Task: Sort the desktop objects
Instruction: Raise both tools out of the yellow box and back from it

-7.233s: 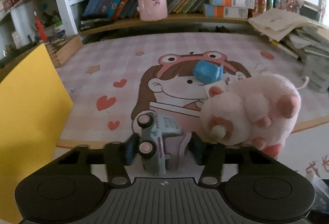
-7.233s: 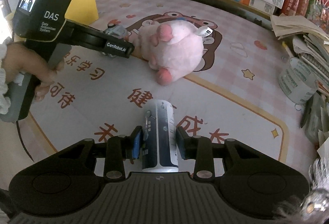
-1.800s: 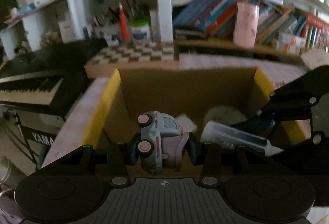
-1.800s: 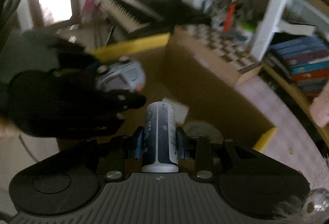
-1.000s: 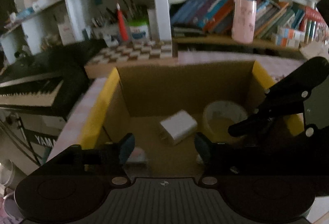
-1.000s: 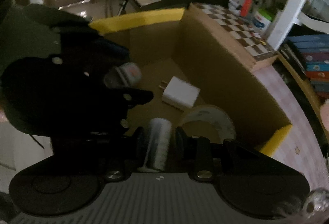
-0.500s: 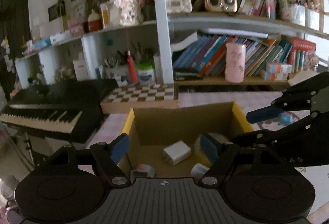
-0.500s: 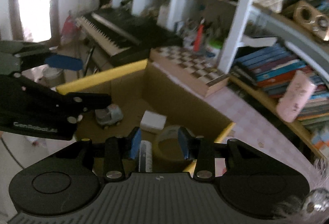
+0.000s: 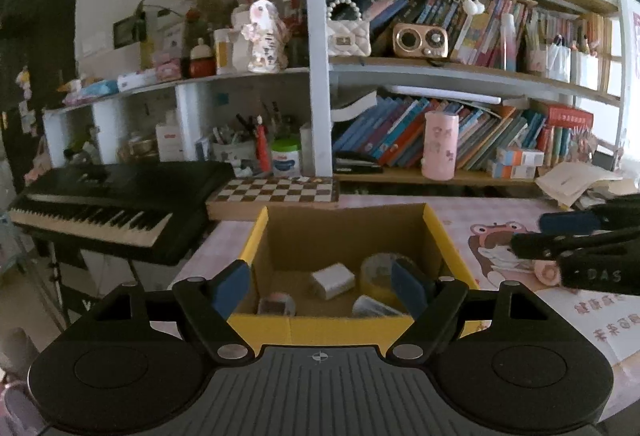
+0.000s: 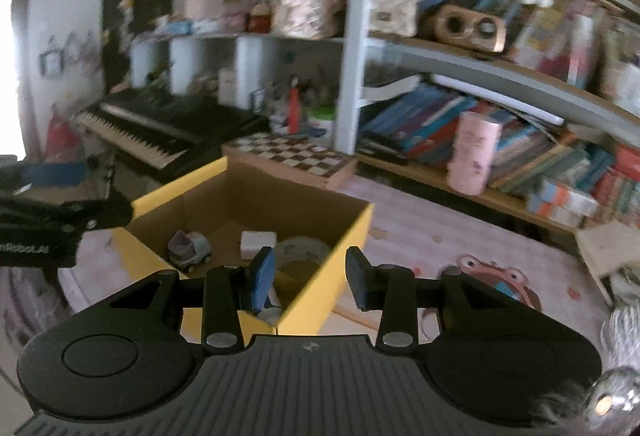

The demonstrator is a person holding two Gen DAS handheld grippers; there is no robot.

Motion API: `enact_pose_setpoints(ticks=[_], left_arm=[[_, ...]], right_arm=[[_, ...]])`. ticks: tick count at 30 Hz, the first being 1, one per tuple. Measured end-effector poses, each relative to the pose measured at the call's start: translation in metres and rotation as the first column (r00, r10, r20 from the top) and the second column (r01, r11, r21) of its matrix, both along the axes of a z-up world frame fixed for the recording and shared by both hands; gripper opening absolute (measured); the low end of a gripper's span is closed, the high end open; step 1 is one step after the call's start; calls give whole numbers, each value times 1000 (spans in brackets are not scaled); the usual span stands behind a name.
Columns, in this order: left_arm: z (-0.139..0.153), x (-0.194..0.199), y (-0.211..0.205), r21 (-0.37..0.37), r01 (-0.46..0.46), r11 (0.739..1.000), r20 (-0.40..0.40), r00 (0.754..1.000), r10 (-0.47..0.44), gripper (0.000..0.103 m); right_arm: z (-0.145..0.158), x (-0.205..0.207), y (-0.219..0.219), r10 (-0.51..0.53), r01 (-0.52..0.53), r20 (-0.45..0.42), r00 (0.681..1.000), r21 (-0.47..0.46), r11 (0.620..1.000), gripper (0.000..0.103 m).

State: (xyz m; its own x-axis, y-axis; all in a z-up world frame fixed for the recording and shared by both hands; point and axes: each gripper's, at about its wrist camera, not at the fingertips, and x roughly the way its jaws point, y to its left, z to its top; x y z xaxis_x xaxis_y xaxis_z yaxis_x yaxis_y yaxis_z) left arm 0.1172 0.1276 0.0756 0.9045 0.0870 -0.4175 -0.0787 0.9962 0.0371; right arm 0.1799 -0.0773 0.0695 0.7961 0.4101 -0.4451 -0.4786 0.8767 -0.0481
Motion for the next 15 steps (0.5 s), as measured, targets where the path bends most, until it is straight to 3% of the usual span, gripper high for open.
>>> enact_pose_setpoints(ticks=[15], left_arm=[[-17, -76, -2, -61, 0, 998, -24, 1000, -2, 81]], right_arm=[[-31, -95, -24, -160, 163, -63, 985, 40, 986, 35]])
